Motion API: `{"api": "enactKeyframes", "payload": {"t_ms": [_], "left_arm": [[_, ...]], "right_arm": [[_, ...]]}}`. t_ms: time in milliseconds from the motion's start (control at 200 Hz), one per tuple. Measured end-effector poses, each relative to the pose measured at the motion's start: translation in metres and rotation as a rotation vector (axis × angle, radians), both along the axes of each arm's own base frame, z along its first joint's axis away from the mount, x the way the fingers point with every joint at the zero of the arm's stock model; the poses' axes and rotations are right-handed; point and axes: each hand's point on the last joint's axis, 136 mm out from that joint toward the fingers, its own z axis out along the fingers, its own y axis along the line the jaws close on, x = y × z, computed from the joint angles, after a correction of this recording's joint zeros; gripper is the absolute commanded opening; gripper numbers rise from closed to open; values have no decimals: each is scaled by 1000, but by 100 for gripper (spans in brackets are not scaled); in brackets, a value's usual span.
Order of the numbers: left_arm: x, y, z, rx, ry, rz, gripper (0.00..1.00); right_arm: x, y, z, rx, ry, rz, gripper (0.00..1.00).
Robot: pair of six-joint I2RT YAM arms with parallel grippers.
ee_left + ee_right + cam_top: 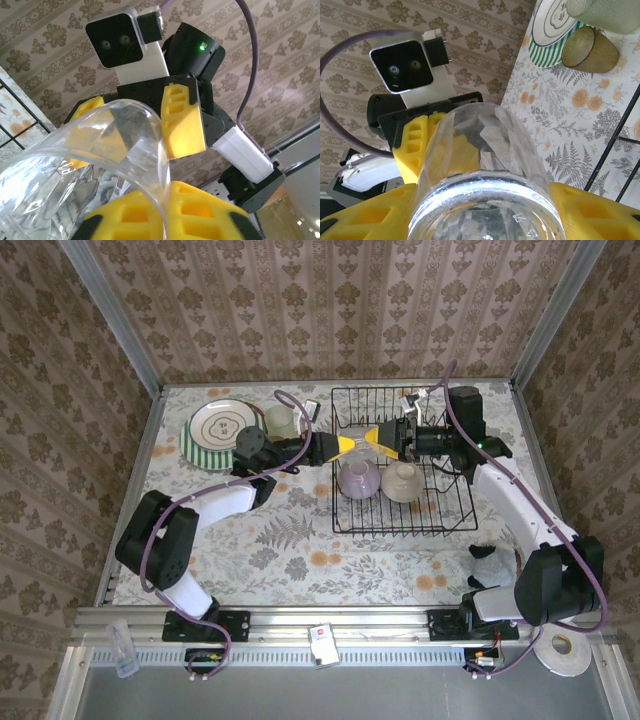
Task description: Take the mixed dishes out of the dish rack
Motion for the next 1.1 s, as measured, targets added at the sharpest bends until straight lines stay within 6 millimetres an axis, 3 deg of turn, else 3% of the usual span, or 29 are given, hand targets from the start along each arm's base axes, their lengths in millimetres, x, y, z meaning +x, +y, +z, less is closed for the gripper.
{"api": "enactKeyframes", "payload": {"t_ms": [95, 190, 255, 355, 570, 890, 1100], "left_arm": [[0, 0, 0, 0, 3, 0, 0], [1, 0, 0, 0, 0, 3, 0], [1, 0, -1, 4, -3, 9, 0], [3, -1, -4, 21, -6, 27, 0], [12, 6, -8, 104, -22, 123, 0], [32, 39, 13, 412, -205, 421, 0], [43, 83, -15, 780, -275, 567, 0]], "right_arm": [[0, 0, 0, 1, -1, 1, 35], [0, 0, 1, 3, -2, 0, 49], [0, 0, 0, 2, -3, -1, 66], [0, 2, -4, -3, 2, -1, 99], [-9, 6, 0, -28, -40, 2, 100], [-14, -9, 6, -142, -130, -115, 100], [-12, -12, -3, -202, -138, -149, 100]]}}
